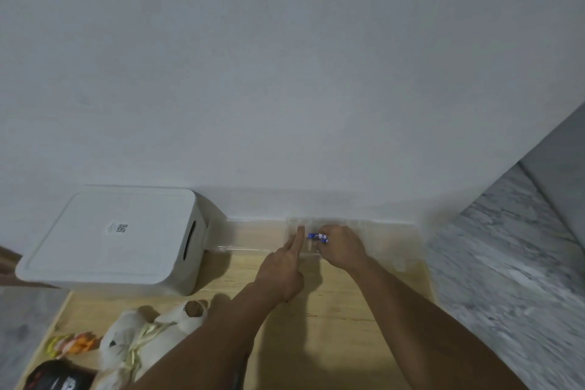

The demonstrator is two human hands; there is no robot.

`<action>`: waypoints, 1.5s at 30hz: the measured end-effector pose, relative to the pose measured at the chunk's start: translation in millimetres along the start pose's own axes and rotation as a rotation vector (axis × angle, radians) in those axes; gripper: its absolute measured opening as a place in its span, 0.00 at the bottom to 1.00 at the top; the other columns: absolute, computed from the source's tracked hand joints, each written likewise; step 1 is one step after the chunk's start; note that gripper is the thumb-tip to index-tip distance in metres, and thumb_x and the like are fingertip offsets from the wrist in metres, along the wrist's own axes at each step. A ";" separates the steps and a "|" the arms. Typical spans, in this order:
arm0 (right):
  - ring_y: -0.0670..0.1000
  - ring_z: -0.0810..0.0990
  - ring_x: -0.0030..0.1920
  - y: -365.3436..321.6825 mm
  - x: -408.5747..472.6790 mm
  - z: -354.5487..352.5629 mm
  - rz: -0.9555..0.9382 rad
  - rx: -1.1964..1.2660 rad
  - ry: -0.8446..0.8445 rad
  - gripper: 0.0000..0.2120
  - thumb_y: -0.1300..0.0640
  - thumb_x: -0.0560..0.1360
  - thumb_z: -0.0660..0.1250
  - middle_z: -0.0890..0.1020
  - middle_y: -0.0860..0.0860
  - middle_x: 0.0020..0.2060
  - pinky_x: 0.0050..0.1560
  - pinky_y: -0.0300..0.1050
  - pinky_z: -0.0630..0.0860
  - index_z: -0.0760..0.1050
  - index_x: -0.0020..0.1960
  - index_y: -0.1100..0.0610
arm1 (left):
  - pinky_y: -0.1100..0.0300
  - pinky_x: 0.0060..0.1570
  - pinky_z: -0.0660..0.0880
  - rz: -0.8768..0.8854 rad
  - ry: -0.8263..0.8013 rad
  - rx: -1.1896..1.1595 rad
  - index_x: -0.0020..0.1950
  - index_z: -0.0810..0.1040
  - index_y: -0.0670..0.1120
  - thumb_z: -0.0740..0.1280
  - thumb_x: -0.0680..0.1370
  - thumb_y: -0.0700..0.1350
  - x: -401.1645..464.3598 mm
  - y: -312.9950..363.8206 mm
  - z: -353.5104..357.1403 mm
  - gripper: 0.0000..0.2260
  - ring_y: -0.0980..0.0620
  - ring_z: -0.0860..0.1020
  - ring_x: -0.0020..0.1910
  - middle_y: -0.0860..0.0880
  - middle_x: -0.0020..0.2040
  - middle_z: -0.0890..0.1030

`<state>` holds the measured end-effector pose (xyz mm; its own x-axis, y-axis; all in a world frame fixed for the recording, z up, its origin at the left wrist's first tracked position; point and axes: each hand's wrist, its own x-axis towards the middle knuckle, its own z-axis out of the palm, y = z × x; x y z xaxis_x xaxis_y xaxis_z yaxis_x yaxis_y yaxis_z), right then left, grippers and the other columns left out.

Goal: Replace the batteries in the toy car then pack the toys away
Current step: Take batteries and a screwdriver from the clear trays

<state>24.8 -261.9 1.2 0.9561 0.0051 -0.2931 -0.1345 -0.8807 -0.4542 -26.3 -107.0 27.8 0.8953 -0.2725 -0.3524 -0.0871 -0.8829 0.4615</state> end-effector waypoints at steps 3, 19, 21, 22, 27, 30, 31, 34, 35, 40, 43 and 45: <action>0.58 0.80 0.54 -2.4 6.2 0.5 0.017 -0.146 -0.011 0.10 0.60 0.75 0.63 0.81 0.55 0.52 0.48 0.45 0.74 0.79 0.54 0.53 | 0.50 0.45 0.77 -0.034 0.005 -0.004 0.79 0.39 0.52 0.61 0.71 0.32 2.1 0.3 -0.7 0.44 0.41 0.78 0.48 0.48 0.74 0.66; 0.58 0.78 0.56 1.5 27.9 -4.5 -0.097 -0.448 -0.239 0.11 0.63 0.76 0.63 0.78 0.56 0.56 0.48 0.49 0.73 0.75 0.57 0.56 | 0.57 0.62 0.72 0.004 -0.010 -0.068 0.79 0.54 0.45 0.58 0.73 0.29 12.1 2.2 6.1 0.35 0.44 0.72 0.66 0.45 0.75 0.65; 0.58 0.78 0.54 6.2 29.4 -7.4 -0.106 -0.422 -0.283 0.11 0.63 0.75 0.63 0.78 0.56 0.55 0.47 0.49 0.72 0.72 0.56 0.56 | 0.59 0.65 0.70 0.000 -0.002 -0.058 0.77 0.59 0.43 0.57 0.73 0.28 12.2 2.7 6.9 0.32 0.45 0.71 0.68 0.44 0.74 0.66; 0.58 0.78 0.53 8.5 30.2 -9.2 -0.109 -0.405 -0.311 0.10 0.63 0.75 0.62 0.78 0.56 0.55 0.46 0.49 0.71 0.71 0.56 0.56 | 0.59 0.64 0.69 -0.002 0.002 -0.048 0.76 0.61 0.43 0.57 0.73 0.28 12.1 3.1 7.2 0.31 0.45 0.71 0.68 0.44 0.73 0.67; 0.52 0.72 0.47 14.0 31.6 -19.0 -0.112 -0.255 -0.420 0.13 0.60 0.78 0.62 0.75 0.54 0.57 0.46 0.44 0.68 0.70 0.62 0.57 | 0.59 0.62 0.71 -0.018 -0.027 0.027 0.73 0.67 0.42 0.58 0.72 0.26 13.3 7.0 5.4 0.29 0.44 0.69 0.70 0.45 0.75 0.64; 0.51 0.73 0.47 15.9 32.5 -19.9 -0.115 -0.116 -0.434 0.11 0.62 0.77 0.64 0.74 0.54 0.54 0.46 0.40 0.68 0.73 0.60 0.58 | 0.61 0.65 0.68 -0.014 -0.040 0.052 0.75 0.65 0.41 0.60 0.73 0.27 16.1 7.2 6.3 0.30 0.45 0.66 0.73 0.45 0.78 0.60; 0.52 0.74 0.47 16.4 33.0 -20.2 -0.117 -0.091 -0.434 0.10 0.62 0.77 0.65 0.75 0.54 0.53 0.45 0.40 0.69 0.74 0.58 0.59 | 0.61 0.66 0.67 -0.013 -0.043 0.054 0.74 0.66 0.41 0.61 0.73 0.28 16.9 6.5 7.1 0.29 0.46 0.65 0.73 0.44 0.78 0.59; 0.52 0.75 0.45 15.5 32.9 -24.1 -0.130 -0.037 -0.447 0.08 0.64 0.75 0.67 0.75 0.54 0.51 0.38 0.38 0.71 0.78 0.54 0.60 | 0.61 0.67 0.66 -0.013 -0.042 0.050 0.72 0.69 0.41 0.61 0.73 0.28 16.9 5.5 8.8 0.27 0.47 0.64 0.74 0.44 0.79 0.57; 0.51 0.75 0.44 15.7 33.4 -24.7 -0.128 -0.010 -0.450 0.06 0.64 0.75 0.68 0.75 0.53 0.50 0.36 0.36 0.70 0.78 0.52 0.60 | 0.60 0.67 0.67 -0.012 -0.040 0.050 0.72 0.69 0.42 0.60 0.73 0.28 16.4 5.2 9.3 0.27 0.47 0.63 0.75 0.45 0.79 0.56; 0.54 0.78 0.49 18.3 31.4 -24.8 -0.084 0.034 -0.455 0.09 0.62 0.74 0.70 0.76 0.54 0.54 0.46 0.42 0.75 0.77 0.54 0.58 | 0.62 0.68 0.65 0.000 -0.017 0.035 0.72 0.69 0.42 0.59 0.74 0.29 15.3 4.3 10.8 0.25 0.49 0.59 0.76 0.45 0.79 0.56; 0.54 0.79 0.51 19.6 27.7 -26.0 -0.069 0.050 -0.420 0.09 0.62 0.75 0.69 0.77 0.56 0.56 0.51 0.47 0.76 0.77 0.55 0.57 | 0.63 0.68 0.64 -0.006 -0.001 0.022 0.72 0.68 0.42 0.59 0.75 0.30 14.3 5.1 11.3 0.25 0.50 0.58 0.77 0.45 0.79 0.56; 0.53 0.79 0.48 19.3 24.0 -27.7 -0.069 0.118 -0.370 0.07 0.63 0.76 0.67 0.79 0.56 0.54 0.50 0.48 0.78 0.77 0.53 0.56 | 0.62 0.68 0.65 -0.008 -0.004 0.019 0.72 0.69 0.42 0.59 0.75 0.29 13.2 5.6 10.4 0.25 0.50 0.61 0.76 0.45 0.79 0.56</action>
<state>52.3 -291.9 8.7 0.8086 0.2519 -0.5317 -0.1224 -0.8119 -0.5708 -19.5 -119.6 17.3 0.8942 -0.2667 -0.3595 -0.0879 -0.8921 0.4432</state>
